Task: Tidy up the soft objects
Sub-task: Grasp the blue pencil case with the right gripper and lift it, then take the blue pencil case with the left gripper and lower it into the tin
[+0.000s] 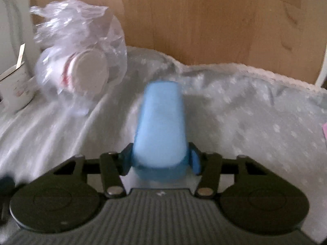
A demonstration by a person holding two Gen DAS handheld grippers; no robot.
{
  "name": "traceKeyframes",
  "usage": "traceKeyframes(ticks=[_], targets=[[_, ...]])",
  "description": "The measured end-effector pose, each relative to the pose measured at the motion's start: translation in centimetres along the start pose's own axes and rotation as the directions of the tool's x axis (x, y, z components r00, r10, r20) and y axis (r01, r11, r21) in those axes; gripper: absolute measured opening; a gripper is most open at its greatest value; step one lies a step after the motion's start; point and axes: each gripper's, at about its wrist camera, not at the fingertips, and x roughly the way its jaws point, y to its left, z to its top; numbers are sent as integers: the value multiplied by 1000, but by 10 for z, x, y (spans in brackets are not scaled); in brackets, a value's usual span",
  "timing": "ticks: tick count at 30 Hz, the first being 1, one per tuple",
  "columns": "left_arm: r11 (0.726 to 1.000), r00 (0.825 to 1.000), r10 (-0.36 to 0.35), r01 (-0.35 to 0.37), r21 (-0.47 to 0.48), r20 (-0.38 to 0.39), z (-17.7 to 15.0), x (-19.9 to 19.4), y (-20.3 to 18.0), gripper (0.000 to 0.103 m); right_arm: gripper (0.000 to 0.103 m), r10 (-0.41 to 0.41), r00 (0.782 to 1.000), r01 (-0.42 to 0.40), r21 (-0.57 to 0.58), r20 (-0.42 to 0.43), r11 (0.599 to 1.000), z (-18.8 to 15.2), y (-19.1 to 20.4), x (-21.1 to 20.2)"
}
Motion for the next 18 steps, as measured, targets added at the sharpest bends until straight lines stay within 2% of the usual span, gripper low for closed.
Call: traceKeyframes(ticks=[3,7,10,13,16,17,18], targets=[[996,998,-66,67,61,-23,-4,-1,-10,99,56,38,999,-37,-66,13,997,-36,-17,-44],[976,989,-146,150,158,-33,-12,-7,-25,100,56,86,996,-83,-108,22,991,-103,-52,-122],[957,978,-197,208,203,-74,-18,-9,-35,100,56,72,996,-66,-112,54,992,-154,-78,-181],[934,970,-202,233,272,-139,-31,-11,-58,100,56,19,997,-11,-107,71,994,-202,-104,-230],[889,948,-246,303,343,-200,-55,-25,-99,102,58,-39,995,45,-64,94,997,-233,-129,-257],[861,937,-276,340,378,-214,-65,-33,-118,102,61,-78,991,82,-33,106,996,-241,-138,-266],[837,923,-305,378,397,-235,-72,-39,-133,102,68,-129,984,131,-5,119,991,-249,-148,-274]])
